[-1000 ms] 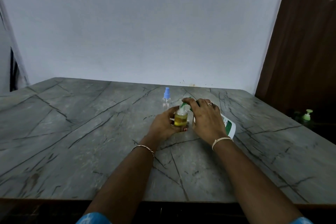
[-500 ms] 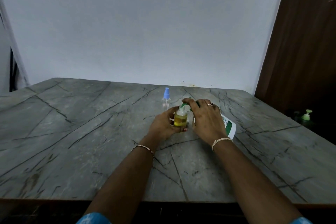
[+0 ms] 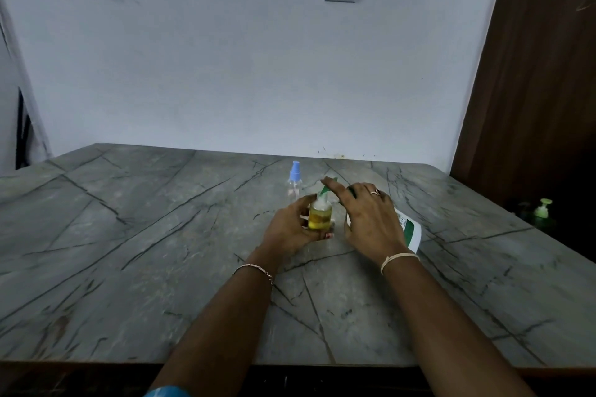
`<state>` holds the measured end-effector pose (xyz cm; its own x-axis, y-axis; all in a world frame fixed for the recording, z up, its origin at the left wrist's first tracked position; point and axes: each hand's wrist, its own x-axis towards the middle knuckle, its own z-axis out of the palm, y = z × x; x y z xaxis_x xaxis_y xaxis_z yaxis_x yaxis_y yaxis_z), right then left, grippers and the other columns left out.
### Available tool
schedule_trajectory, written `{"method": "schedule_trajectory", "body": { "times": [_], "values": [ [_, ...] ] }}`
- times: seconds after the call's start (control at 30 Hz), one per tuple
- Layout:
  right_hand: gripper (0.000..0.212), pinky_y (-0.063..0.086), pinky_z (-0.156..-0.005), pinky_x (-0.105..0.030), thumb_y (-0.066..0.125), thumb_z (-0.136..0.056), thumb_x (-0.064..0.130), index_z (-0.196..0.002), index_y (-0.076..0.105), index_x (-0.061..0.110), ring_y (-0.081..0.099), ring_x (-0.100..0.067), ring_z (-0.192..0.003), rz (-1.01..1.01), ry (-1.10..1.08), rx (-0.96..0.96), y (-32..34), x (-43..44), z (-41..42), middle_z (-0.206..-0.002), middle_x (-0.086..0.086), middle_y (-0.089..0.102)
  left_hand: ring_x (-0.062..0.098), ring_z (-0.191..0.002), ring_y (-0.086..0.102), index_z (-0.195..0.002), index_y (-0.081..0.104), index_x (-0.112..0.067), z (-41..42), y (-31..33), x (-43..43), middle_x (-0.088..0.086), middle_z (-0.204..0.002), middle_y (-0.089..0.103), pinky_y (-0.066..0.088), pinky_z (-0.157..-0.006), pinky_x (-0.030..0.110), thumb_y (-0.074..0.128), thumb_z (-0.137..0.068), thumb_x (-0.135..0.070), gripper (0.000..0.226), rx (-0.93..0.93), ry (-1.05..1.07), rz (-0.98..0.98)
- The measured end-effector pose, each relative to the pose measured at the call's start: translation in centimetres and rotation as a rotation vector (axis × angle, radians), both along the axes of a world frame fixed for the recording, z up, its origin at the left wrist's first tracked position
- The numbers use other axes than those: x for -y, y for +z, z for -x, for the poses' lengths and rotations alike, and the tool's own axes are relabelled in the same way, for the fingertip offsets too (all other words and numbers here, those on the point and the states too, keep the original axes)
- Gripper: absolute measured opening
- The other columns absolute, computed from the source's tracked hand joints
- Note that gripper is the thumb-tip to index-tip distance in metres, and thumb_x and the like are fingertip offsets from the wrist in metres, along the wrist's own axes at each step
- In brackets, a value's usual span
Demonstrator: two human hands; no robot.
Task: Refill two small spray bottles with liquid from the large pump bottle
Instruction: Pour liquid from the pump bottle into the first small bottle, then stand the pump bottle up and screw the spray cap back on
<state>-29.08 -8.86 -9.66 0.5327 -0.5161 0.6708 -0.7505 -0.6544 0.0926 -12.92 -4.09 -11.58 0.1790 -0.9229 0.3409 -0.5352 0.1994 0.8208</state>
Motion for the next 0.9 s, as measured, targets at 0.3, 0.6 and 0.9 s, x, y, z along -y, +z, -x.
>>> {"method": "schedule_trajectory", "body": {
  "times": [0.3, 0.6, 0.9],
  "values": [
    [0.103, 0.038, -0.097, -0.043, 0.074, -0.068, 0.018, -0.150, 0.014, 0.034, 0.050, -0.024, -0.116, -0.033, 0.017, 0.346, 1.1, -0.2, 1.0, -0.115, -0.004, 0.062, 0.002, -0.089, 0.059, -0.135, 0.046, -0.026, -0.1, 0.2, -0.2, -0.008, -0.109, 0.063, 0.039, -0.069, -0.003, 0.085, -0.065, -0.028, 0.080, 0.098, 0.009, 0.022],
    [0.067, 0.048, -0.085, -0.038, 0.075, -0.073, 0.016, -0.134, 0.049, 0.026, 0.050, -0.024, -0.111, -0.092, 0.013, 0.758, 0.8, 0.9, 0.8, -0.108, -0.006, 0.061, 0.004, -0.088, 0.064, -0.132, 0.049, -0.027, -0.2, 0.0, -0.1, -0.005, -0.106, 0.065, 0.045, -0.075, 0.004, 0.086, -0.063, -0.025, 0.079, 0.076, 0.011, 0.054],
    [0.052, 0.040, -0.090, -0.022, 0.075, -0.077, 0.012, -0.125, 0.055, 0.014, 0.053, -0.017, -0.106, -0.138, 0.143, 1.036, 0.7, 1.7, 0.7, -0.117, -0.008, 0.054, 0.009, -0.094, 0.064, -0.133, 0.048, -0.027, -0.1, -0.1, -0.2, -0.003, -0.109, 0.065, 0.049, -0.084, 0.019, 0.086, -0.064, -0.028, 0.079, 0.082, 0.018, 0.057]
  ]
}}
